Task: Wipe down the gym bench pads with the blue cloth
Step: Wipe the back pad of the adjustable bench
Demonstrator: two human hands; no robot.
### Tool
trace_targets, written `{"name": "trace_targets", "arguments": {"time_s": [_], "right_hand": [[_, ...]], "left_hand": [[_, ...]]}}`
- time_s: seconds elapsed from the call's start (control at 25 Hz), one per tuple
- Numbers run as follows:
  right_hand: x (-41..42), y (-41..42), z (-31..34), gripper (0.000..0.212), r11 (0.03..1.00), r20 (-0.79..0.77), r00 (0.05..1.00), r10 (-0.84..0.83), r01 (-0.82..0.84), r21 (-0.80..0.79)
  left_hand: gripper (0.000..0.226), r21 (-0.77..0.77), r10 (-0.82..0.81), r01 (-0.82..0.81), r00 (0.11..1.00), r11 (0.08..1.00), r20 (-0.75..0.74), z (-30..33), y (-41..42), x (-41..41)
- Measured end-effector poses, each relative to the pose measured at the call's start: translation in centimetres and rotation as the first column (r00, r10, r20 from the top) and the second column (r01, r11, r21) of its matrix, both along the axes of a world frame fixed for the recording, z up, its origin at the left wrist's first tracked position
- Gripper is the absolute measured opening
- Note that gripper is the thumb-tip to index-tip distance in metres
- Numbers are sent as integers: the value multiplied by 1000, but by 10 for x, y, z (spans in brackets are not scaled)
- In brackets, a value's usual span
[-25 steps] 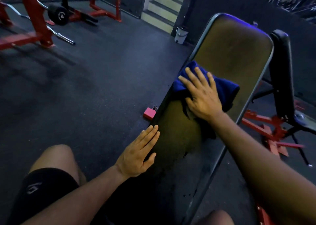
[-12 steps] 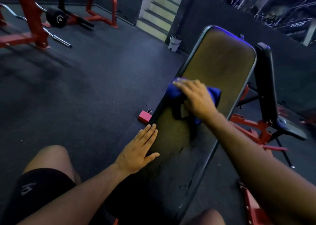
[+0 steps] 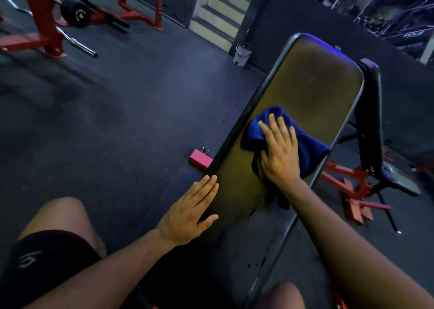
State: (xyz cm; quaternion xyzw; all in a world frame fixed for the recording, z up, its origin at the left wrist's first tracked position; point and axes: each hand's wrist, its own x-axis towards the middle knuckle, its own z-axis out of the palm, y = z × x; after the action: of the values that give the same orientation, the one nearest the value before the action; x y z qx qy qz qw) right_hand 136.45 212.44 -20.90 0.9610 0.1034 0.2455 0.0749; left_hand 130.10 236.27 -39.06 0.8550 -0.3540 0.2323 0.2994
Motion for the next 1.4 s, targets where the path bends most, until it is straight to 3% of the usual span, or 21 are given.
{"name": "trace_targets", "arguments": {"time_s": [0.16,0.28,0.36,0.48,0.56,0.72,0.96,1.08,1.2,1.28,1.4], "right_hand": [[-34,6,-8,66,973,-103,969,226,-229,-19],[-8,7,38,57,963,-3,968,253,-252,-98],[28,21,77,54,939,19,965,260,-248,-236],[91,52,127,50,801,-90,955,284,-288,-524],[132,60,142,46,725,-193,960,201,-278,-630],[172,67,123,35,660,-397,885,-243,-149,-736],[123,115,64,55,650,-517,821,-242,-259,-715],[77,137,11,52,672,-642,760,-102,-423,-607],[50,138,-4,47,622,-697,715,56,-571,-536],[67,123,21,49,614,-681,731,38,-555,-561],[126,90,85,52,664,-545,834,-90,-357,-657]], "left_hand": [[67,195,-117,74,968,978,221,-1,-2,-3],[69,239,-139,82,962,968,234,-1,0,-5],[70,221,-137,88,966,971,219,-2,2,-5],[66,175,-150,112,963,978,224,-3,2,-4],[64,150,-160,128,960,980,228,-3,3,-3],[64,148,-189,162,964,976,190,-2,6,-1],[64,159,-205,178,963,971,176,-2,7,0],[64,152,-209,184,963,971,168,1,8,0],[64,151,-217,194,963,969,159,0,7,-1],[64,146,-217,194,962,970,164,-1,7,-1],[65,143,-211,188,962,972,172,-1,5,-1]]}}
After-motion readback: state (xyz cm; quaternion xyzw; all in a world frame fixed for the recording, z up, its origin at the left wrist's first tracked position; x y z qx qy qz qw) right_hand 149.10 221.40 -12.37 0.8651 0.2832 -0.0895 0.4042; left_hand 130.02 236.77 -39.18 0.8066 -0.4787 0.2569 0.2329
